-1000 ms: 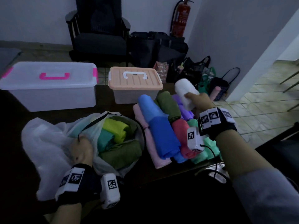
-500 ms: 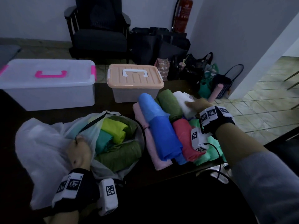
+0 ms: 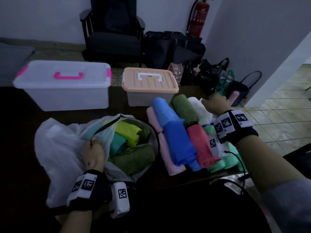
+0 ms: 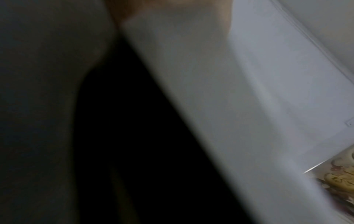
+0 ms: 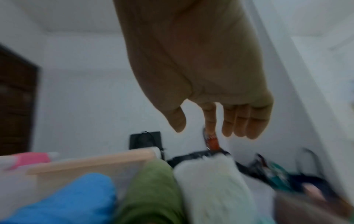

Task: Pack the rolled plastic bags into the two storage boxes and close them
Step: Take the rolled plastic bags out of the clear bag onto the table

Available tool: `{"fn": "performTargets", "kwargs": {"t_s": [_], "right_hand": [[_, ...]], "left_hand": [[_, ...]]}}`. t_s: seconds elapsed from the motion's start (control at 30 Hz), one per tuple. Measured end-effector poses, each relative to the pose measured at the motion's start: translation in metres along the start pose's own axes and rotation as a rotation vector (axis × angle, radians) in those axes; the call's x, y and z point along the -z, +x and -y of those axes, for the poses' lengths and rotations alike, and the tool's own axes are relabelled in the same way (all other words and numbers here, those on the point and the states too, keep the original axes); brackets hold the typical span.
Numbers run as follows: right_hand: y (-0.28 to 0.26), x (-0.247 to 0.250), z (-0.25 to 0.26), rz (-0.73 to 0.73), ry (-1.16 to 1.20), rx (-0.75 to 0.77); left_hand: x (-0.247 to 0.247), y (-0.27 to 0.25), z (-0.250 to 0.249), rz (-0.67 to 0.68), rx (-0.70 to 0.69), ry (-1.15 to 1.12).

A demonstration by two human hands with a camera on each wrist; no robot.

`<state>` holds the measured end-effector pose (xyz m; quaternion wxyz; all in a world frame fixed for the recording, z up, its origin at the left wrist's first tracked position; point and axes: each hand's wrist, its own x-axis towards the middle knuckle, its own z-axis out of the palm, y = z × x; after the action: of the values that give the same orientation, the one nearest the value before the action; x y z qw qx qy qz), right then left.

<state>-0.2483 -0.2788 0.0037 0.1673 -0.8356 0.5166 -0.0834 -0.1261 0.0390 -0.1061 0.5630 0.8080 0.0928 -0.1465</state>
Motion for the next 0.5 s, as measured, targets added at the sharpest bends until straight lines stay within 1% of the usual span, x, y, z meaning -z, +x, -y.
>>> {"fn": "performTargets", "kwargs": {"t_s": [0.07, 0.13, 0.17, 0.2, 0.23, 0.27, 0.3, 0.33, 0.37, 0.43, 0.5], "right_hand": [[-0.022, 0.004, 0.022, 0.035, 0.077, 0.283], [-0.061, 0.002, 0.049, 0.164, 0.180, 0.547], [-0.083, -0.004, 0.063, 0.295, 0.178, 0.669], [-0.104, -0.014, 0.074, 0.466, 0.154, 0.768], [-0.123, -0.029, 0.082, 0.631, 0.111, 0.837], [-0.136, -0.047, 0.088, 0.752, 0.047, 0.874], [-0.147, -0.066, 0.093, 0.821, -0.026, 0.900], [-0.155, -0.083, 0.095, 0.850, -0.110, 0.916], [-0.160, -0.097, 0.096, 0.841, -0.199, 0.931], [-0.167, -0.112, 0.094, 0.763, -0.373, 0.949], [-0.172, -0.116, 0.093, 0.676, -0.489, 0.968]], "left_hand": [[0.002, 0.000, 0.002, 0.027, 0.013, -0.051], [0.005, 0.002, 0.006, 0.060, 0.006, -0.098], [0.005, 0.004, 0.009, 0.080, 0.004, -0.130], [0.006, 0.006, 0.011, 0.100, 0.001, -0.161], [0.006, 0.008, 0.014, 0.116, -0.005, -0.180], [0.007, 0.010, 0.016, 0.124, -0.006, -0.190], [0.007, 0.012, 0.019, 0.124, 0.000, -0.193], [0.008, 0.014, 0.021, 0.123, 0.006, -0.193], [0.008, 0.014, 0.021, 0.119, 0.005, -0.193], [0.011, 0.013, 0.020, 0.106, 0.002, -0.196], [0.011, 0.014, 0.019, 0.093, 0.002, -0.210]]}}
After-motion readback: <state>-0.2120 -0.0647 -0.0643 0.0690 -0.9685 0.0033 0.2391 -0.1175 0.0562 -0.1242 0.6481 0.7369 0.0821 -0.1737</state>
